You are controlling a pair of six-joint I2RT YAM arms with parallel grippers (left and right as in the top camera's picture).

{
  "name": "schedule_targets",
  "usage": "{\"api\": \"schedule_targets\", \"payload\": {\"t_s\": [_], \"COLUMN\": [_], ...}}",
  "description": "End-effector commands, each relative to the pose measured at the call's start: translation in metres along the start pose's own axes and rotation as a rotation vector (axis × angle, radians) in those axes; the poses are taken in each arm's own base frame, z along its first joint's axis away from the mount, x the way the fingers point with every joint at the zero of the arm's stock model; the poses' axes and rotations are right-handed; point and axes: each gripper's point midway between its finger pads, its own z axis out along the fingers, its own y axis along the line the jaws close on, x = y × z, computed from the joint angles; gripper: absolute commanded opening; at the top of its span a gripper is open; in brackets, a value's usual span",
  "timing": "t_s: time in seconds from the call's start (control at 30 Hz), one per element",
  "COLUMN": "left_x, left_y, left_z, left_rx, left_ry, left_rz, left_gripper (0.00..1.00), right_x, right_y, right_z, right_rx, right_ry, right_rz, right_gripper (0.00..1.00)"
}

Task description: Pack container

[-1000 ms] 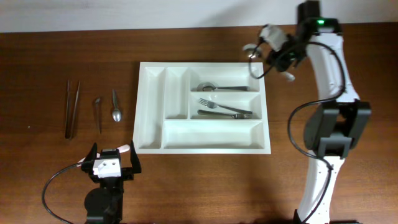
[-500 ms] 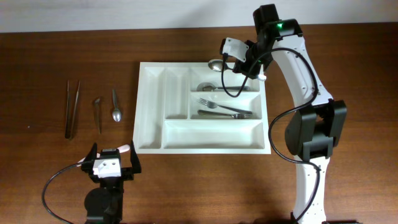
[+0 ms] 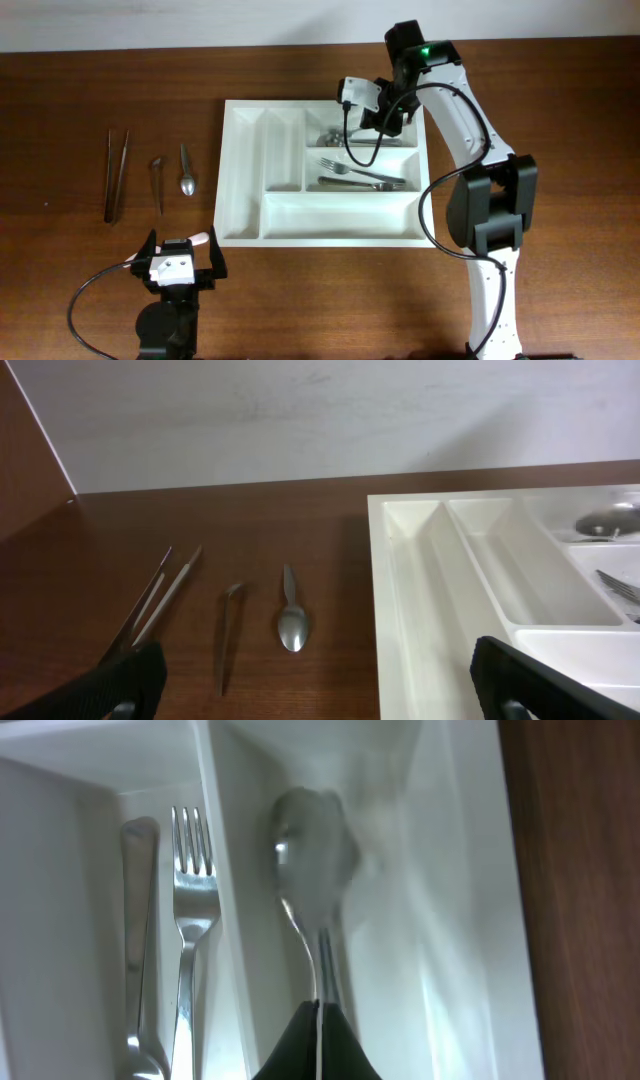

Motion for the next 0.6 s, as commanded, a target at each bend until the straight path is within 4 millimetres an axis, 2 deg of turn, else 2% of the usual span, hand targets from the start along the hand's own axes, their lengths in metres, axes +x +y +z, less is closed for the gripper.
{"api": "schedule_targets", "payload": {"t_s": [0.0, 0.07, 0.1, 0.13, 0.2, 0.3, 0.37, 0.43, 0.5, 0.57], "left_x": [0.001, 0.001, 0.001, 0.001, 0.001, 0.001, 0.001, 0.001, 0.001, 0.001], "left_y": [0.000, 0.000, 0.000, 0.000, 0.000, 0.000, 0.000, 0.000, 0.000, 0.000], "left_z": [0.000, 0.000, 0.000, 0.000, 0.000, 0.000, 0.000, 0.000, 0.000, 0.000], "left_rx": [0.005, 0.005, 0.005, 0.005, 0.004, 0.004, 0.005, 0.005, 0.005, 0.005], "left_ry": [-0.002, -0.002, -0.002, -0.002, -0.002, -0.002, -0.002, -0.002, -0.002, -0.002], "left_rz": [0.018, 0.018, 0.018, 0.018, 0.018, 0.018, 0.018, 0.018, 0.018, 0.018], "left_gripper": [0.99, 0.99, 0.99, 0.99, 0.99, 0.99, 0.99, 0.99, 0.99, 0.99], "right_x": [-0.004, -0.004, -0.004, -0.005, -0.006, -0.011, -0.014, -0.013, -0.009, 0.003], "right_y": [0.006, 0.006, 0.007, 0.007, 0.007, 0.001, -0.009, -0.024, -0.041, -0.059], "right_z": [0.008, 0.008, 0.008, 0.008, 0.007, -0.001, -0.013, -0.030, -0.051, -0.081], "right_rx": [-0.026, -0.026, -0.027, -0.029, -0.029, -0.002, 0.039, 0.103, 0.176, 0.269], "right_ry": [-0.011, -0.011, -0.013, -0.018, -0.021, -0.033, -0.042, -0.046, -0.052, -0.055], "right_rz": [-0.017, -0.018, -0.012, -0.006, 0.017, 0.096, 0.183, 0.312, 0.437, 0.579], "right_gripper": [0.04, 0.04, 0.18, 0.40, 0.55, 0.59, 0.69, 0.83, 0.88, 0.94]}}
